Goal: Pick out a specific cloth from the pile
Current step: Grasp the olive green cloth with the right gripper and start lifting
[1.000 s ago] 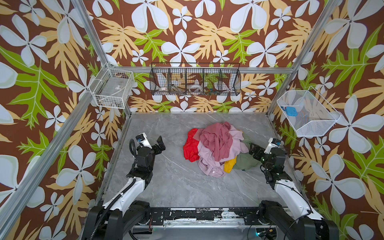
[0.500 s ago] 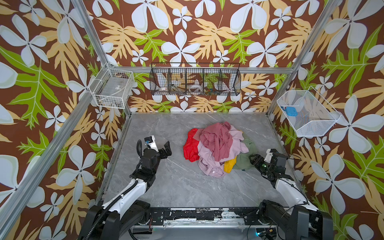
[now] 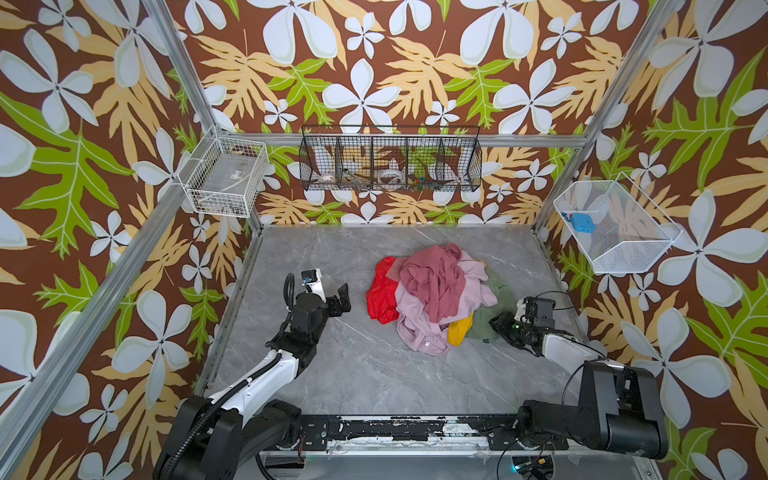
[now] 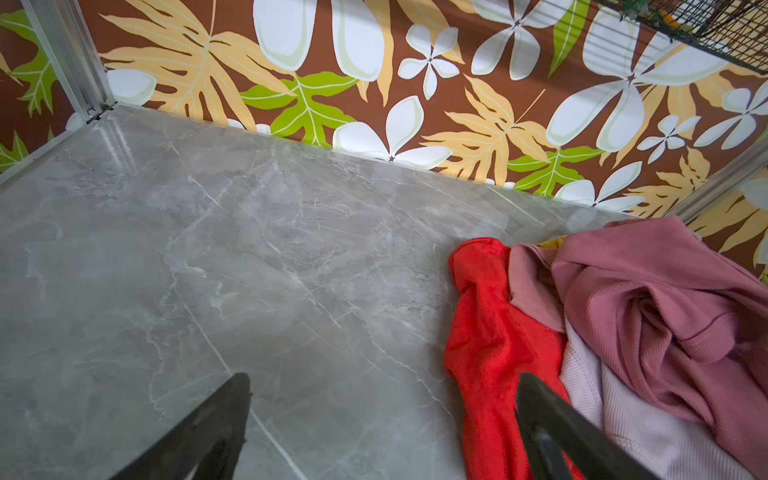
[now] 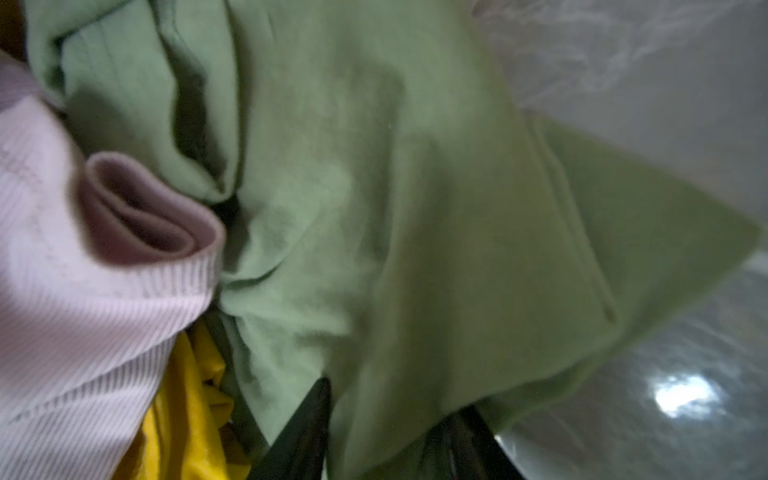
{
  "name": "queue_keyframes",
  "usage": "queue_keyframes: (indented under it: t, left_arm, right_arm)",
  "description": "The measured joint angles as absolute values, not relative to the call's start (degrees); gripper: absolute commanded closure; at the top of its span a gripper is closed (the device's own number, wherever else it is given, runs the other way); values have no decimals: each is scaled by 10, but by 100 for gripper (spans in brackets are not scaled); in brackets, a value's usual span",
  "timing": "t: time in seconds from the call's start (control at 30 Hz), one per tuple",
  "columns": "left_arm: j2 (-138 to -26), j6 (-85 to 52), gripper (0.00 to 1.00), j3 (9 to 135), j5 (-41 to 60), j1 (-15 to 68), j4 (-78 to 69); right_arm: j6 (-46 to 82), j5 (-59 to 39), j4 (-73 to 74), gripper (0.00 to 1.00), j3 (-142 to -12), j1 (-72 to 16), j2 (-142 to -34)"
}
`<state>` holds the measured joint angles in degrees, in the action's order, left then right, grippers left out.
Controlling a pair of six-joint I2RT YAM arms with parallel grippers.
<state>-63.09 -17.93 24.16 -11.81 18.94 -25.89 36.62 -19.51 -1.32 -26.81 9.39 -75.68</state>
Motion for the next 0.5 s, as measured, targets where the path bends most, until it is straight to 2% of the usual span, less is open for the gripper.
queue_keyframes:
  t: [0.07, 0.13, 0.5]
  left_arm:
    - [-635, -180, 0, 244, -120, 190, -255]
    - [-639, -180, 0, 247, -120, 191, -252]
    - [-653, -166, 0, 266, -122, 194, -242]
  right_arm:
    - [367, -193, -4, 91, -262, 94, -757]
    - [371, -194, 9, 99, -251, 94, -747]
    - [373, -208, 22, 100, -258, 93, -627]
